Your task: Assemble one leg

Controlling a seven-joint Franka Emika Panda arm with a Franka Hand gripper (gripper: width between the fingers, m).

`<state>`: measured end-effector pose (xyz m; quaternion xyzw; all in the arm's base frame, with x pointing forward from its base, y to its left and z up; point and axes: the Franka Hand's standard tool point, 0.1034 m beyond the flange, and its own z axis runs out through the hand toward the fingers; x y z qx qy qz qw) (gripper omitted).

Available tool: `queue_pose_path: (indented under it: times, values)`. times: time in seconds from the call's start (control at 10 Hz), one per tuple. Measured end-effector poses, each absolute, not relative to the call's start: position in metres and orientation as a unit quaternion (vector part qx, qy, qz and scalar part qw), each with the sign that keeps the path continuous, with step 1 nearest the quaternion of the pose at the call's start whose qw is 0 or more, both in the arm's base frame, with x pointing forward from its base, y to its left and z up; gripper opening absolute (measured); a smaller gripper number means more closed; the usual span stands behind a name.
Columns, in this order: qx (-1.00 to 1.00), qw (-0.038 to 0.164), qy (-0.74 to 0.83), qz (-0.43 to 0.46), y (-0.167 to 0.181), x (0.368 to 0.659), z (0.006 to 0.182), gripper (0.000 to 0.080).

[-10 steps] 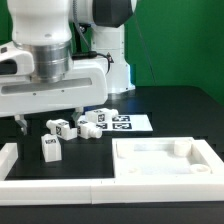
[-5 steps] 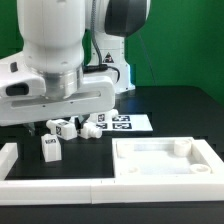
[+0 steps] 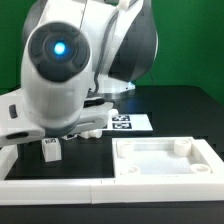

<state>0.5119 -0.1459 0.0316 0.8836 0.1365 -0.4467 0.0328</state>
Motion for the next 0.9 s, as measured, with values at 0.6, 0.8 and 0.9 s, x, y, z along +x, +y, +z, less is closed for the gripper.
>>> queue_pose_path:
  times: [0.6, 0.8, 0.9]
  values:
    - [0.872, 0.07, 0.105, -0.473, -0.139, 0.514, 0.011, 0.0649]
    - [0.872, 0.071, 0.104, -0.473, -0.139, 0.513, 0.009, 0.0495]
    - [0.872, 0.071, 0.104, -0.473, -0.139, 0.513, 0.009, 0.0495]
